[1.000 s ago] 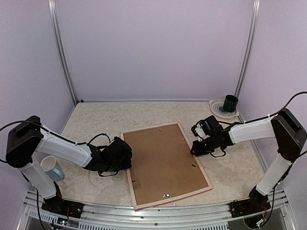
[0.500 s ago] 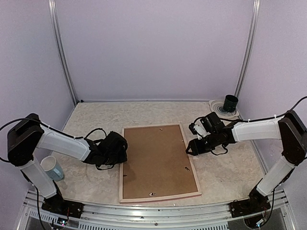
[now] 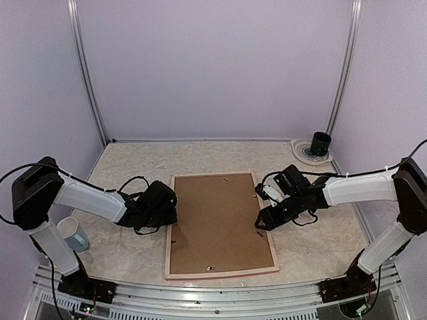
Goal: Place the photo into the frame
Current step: Adjust the photo frame at the center of the board, then press the fastener onto the backboard.
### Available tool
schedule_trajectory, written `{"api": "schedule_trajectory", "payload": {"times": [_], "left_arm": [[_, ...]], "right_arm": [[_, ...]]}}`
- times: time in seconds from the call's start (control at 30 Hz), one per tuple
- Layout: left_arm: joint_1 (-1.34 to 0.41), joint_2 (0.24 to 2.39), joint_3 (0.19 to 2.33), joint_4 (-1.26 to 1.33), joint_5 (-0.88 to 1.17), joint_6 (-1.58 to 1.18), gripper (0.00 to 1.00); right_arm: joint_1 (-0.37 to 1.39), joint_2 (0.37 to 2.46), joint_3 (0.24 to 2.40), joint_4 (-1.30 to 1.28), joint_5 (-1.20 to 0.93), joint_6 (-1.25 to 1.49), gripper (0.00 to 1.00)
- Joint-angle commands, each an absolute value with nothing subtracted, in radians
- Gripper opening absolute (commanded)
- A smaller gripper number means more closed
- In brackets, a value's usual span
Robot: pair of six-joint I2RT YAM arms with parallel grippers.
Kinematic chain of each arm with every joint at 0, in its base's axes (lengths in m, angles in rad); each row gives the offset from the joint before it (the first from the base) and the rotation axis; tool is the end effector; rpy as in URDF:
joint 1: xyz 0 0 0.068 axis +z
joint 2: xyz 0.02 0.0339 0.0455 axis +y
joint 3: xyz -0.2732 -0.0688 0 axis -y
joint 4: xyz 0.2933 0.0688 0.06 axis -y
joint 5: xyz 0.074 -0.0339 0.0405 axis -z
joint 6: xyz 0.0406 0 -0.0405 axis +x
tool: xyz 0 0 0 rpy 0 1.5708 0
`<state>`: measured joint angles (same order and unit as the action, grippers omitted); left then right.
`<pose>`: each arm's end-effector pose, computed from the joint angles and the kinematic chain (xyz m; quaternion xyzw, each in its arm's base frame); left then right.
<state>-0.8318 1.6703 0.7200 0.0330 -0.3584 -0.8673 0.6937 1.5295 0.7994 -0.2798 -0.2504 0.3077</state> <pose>0.2359 -0.2377 0.0927 -0.0737 0.9308 -0.1257 0.3353 0.2454 0.2172 0.1396 -0.2168 0.9291 0.2371 0.1833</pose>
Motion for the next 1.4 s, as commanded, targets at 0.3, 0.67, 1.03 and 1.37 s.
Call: {"api": "schedule_trajectory", "payload": {"times": [0.3, 0.67, 1.03, 1.37], "left_arm": [[-0.830, 1.662, 0.689, 0.064, -0.326, -0.888, 0.12], [-0.839, 1.673, 0.692, 0.072, -0.324, -0.894, 0.12], [-0.849, 1.672, 0.691, 0.069, -0.329, -0.900, 0.12], [-0.859, 1.676, 0.689, 0.065, -0.336, -0.902, 0.12]], "right_arm": [[0.765, 1.503, 0.795, -0.363, -0.081, 0.324, 0.55], [0.765, 1.521, 0.759, -0.330, -0.095, 0.332, 0.61], [0.765, 1.558, 0.743, -0.282, -0.146, 0.341, 0.59], [0.765, 1.602, 0.743, -0.287, -0.115, 0.360, 0.49]]}}
